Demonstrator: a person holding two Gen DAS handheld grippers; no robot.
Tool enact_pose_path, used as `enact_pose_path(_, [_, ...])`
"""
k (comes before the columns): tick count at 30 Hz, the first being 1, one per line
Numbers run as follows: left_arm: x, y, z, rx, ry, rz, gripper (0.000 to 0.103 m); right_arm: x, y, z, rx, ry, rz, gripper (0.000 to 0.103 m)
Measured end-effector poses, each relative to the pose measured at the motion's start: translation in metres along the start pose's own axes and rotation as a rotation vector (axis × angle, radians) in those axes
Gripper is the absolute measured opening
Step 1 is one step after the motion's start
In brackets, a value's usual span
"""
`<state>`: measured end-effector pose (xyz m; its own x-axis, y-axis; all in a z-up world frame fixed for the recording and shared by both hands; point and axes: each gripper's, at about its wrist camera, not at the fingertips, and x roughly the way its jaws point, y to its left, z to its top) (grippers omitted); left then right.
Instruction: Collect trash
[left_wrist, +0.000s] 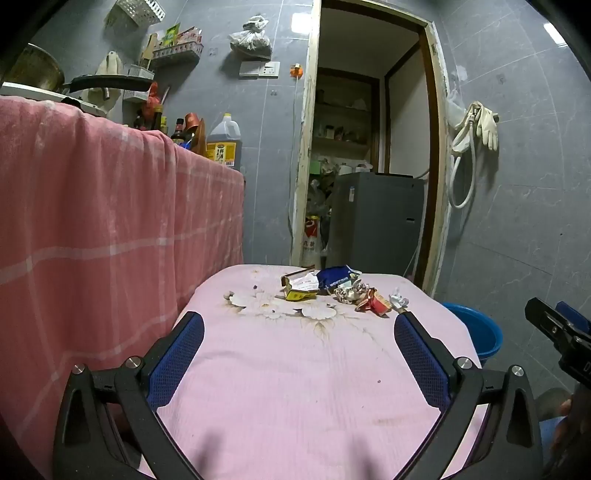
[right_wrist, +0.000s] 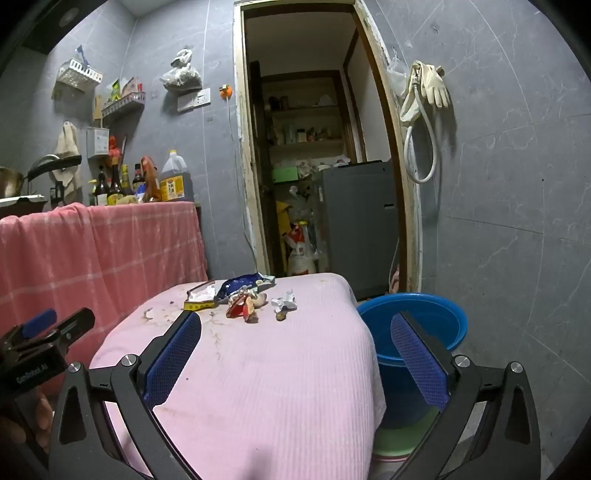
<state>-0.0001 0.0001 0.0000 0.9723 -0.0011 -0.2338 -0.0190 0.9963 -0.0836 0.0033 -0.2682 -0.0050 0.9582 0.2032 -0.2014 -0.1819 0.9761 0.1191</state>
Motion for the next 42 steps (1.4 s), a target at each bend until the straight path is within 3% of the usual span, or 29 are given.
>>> enact_pose_path(42, [0.0038,0.0022,-0.004,-0.002,0.017,0.002,0.101,0.0006,0.0002,-0.0005,-0.002,0.002,0.0,0.103])
